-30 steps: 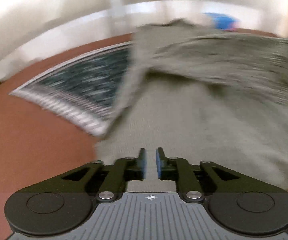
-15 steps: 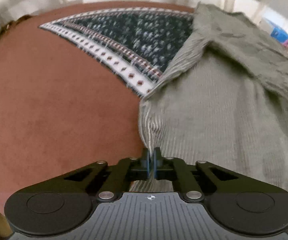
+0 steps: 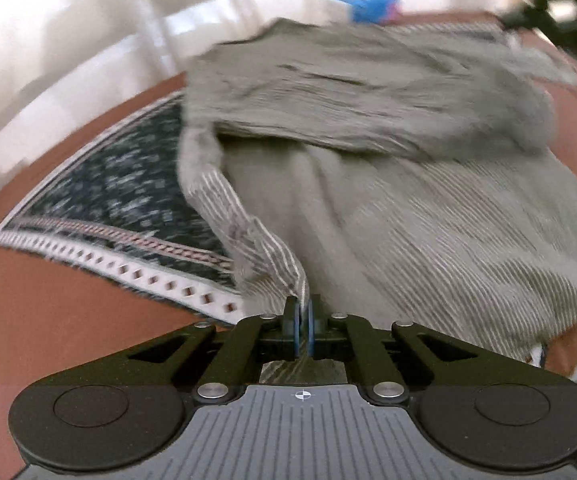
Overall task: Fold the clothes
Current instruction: 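Hold the shirt side edge with both grippers and fold it inward, then open both grippers and release the folded side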
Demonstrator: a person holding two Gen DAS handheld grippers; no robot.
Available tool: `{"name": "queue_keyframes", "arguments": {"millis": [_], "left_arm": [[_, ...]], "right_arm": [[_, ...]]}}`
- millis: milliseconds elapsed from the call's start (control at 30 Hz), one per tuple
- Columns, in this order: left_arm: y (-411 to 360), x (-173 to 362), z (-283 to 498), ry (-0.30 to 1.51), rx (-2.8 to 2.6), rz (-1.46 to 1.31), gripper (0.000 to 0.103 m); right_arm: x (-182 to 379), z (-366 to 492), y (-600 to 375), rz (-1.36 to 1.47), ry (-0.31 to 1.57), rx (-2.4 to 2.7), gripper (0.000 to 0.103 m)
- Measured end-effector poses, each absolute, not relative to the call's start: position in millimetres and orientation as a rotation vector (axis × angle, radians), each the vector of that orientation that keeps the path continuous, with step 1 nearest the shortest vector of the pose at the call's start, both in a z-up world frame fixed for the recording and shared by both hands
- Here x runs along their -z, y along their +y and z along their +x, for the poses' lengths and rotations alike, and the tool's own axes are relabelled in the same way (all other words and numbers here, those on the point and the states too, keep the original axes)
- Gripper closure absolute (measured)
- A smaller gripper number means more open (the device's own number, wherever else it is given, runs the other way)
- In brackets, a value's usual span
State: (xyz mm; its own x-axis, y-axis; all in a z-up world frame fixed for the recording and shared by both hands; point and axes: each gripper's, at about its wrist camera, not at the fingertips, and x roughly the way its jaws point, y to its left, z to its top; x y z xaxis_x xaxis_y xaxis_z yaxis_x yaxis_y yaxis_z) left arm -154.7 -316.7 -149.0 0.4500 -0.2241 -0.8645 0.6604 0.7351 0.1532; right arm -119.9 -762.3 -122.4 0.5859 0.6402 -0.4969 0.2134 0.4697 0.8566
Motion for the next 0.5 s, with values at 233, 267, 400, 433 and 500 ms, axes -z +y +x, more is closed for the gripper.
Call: {"name": "queue_keyframes", "arguments": {"millis": [233,267,400,433,500], "left_arm": [[-330,186,-155,1.035,0.609,0.566,0.080],[-329,188,-155,1.030,0.606,0.557,0.079],[-322,179,-150,1.077,0.606,0.471,0.057],[-317,171,-149,1.092,0.618,0.422,0.048],[-302,152,-150,1.081,0.614,0.331,0.044]], "right_arm": [[133,-111,-765,1.010,0.986,-0.274,0.097],[134,-106,-760,0.981,1.000,-0.289,0.097],[134,-79,-730,0.851,1.041,-0.358,0.097],[134,-69,-721,0.816,1.047,-0.379,0.096],[131,-50,-703,0.740,1.051,-0.416,0.082]]}}
